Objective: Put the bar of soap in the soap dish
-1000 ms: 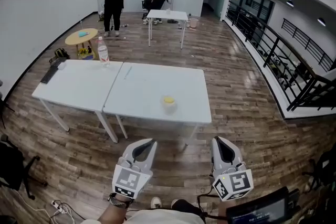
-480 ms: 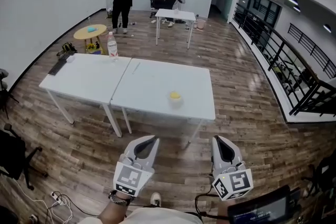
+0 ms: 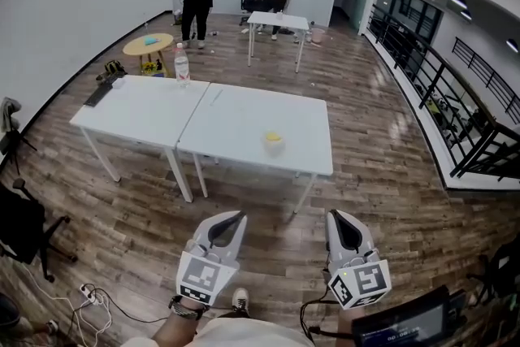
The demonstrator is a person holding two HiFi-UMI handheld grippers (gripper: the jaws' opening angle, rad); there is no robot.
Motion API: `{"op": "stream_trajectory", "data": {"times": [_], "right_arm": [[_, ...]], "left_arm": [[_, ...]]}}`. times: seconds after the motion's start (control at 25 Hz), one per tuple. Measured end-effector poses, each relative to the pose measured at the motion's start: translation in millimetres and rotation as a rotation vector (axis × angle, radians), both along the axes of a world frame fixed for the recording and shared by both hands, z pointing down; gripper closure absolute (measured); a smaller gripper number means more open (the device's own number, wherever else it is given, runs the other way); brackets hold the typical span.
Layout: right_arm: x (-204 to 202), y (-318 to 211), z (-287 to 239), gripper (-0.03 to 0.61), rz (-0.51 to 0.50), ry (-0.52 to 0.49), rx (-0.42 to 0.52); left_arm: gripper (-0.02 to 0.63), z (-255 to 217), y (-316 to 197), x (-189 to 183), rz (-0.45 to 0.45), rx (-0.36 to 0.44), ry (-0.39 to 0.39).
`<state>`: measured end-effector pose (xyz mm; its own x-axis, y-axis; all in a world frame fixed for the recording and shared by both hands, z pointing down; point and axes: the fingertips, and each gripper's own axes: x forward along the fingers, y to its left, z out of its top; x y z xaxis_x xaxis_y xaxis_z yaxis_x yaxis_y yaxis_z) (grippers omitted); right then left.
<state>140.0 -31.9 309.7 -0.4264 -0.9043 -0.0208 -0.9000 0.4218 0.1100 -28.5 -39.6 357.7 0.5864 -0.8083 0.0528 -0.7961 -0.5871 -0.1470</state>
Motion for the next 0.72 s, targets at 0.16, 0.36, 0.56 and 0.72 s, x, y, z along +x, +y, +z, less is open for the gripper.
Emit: {"op": "stream_trajectory", "data": {"times": [0.16,0.36,0.56,0.72], "right_arm": [[5,13,0,0.575,-0.006,0.001,0.004],[7,27,0,0.575,-0.01,-0.001,0.01],[10,48,1,0.575,-0.013,0.003,0.015],[16,68,2,0.575,-0.015,0.001,0.016]], "left_arm": [[0.606,2,13,6,0.005,0.008,-0.014],[0.606,-1,26,10,0.006,0.012,-0.016],[0.606,2,43,16,0.011,0.013,-0.019],[0.606,4,63,25,0.018,0.014,-0.022]]}}
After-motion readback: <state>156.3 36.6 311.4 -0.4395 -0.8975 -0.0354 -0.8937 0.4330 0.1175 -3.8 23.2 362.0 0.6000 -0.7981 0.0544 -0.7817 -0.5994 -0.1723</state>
